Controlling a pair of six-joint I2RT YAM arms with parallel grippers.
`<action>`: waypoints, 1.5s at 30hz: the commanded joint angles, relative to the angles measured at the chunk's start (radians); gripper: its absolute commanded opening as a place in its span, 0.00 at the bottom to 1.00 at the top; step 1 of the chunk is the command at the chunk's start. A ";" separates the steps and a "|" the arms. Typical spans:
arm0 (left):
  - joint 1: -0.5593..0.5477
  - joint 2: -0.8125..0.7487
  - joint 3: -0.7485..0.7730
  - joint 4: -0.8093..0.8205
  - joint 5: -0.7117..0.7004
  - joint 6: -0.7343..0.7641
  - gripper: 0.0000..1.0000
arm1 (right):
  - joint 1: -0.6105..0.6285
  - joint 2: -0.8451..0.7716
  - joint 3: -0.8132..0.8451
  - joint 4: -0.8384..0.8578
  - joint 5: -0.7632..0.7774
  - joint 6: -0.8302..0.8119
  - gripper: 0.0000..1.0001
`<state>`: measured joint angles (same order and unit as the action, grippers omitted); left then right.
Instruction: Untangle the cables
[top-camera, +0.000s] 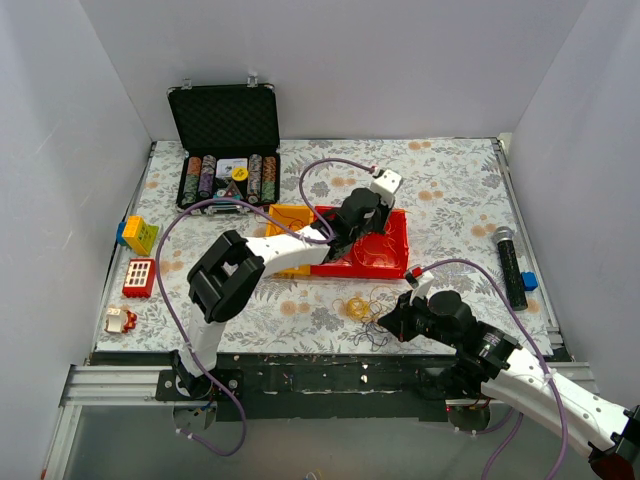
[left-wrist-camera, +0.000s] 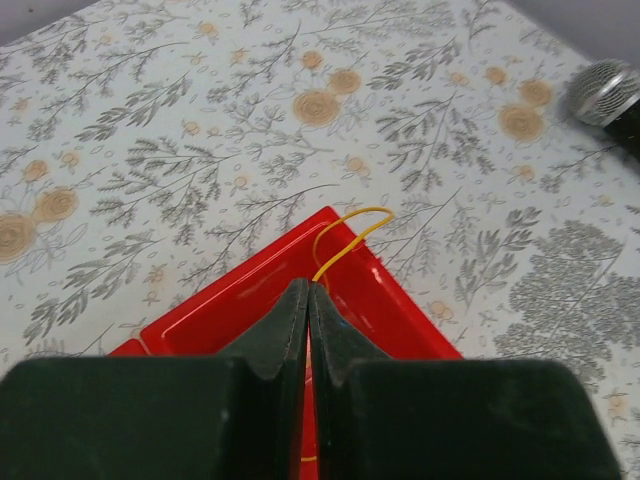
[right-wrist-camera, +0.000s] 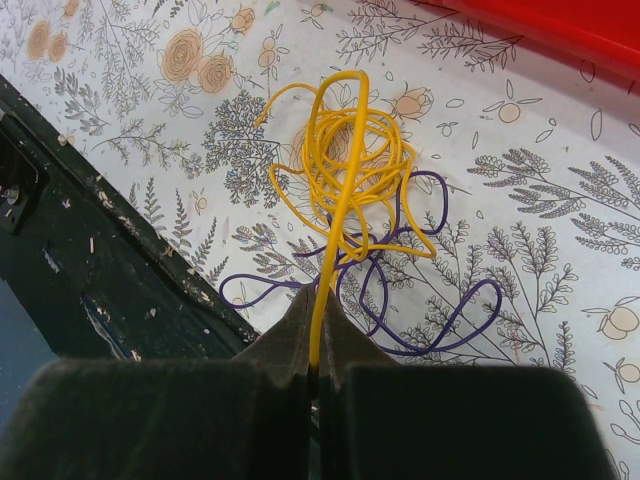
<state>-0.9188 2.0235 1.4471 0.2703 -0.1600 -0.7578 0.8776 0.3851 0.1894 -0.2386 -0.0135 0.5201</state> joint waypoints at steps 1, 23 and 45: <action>0.009 -0.020 -0.011 0.009 -0.059 0.106 0.00 | 0.003 -0.003 0.042 0.016 0.007 0.001 0.01; -0.038 -0.009 0.002 -0.099 -0.056 0.408 0.10 | 0.003 0.018 0.061 0.015 0.055 0.000 0.01; -0.022 -0.190 0.125 -0.175 0.010 0.333 0.98 | 0.003 0.012 0.076 0.016 0.076 -0.003 0.01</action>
<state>-0.9565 1.9873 1.5501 0.1318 -0.1894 -0.3916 0.8776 0.4065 0.2066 -0.2390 0.0349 0.5201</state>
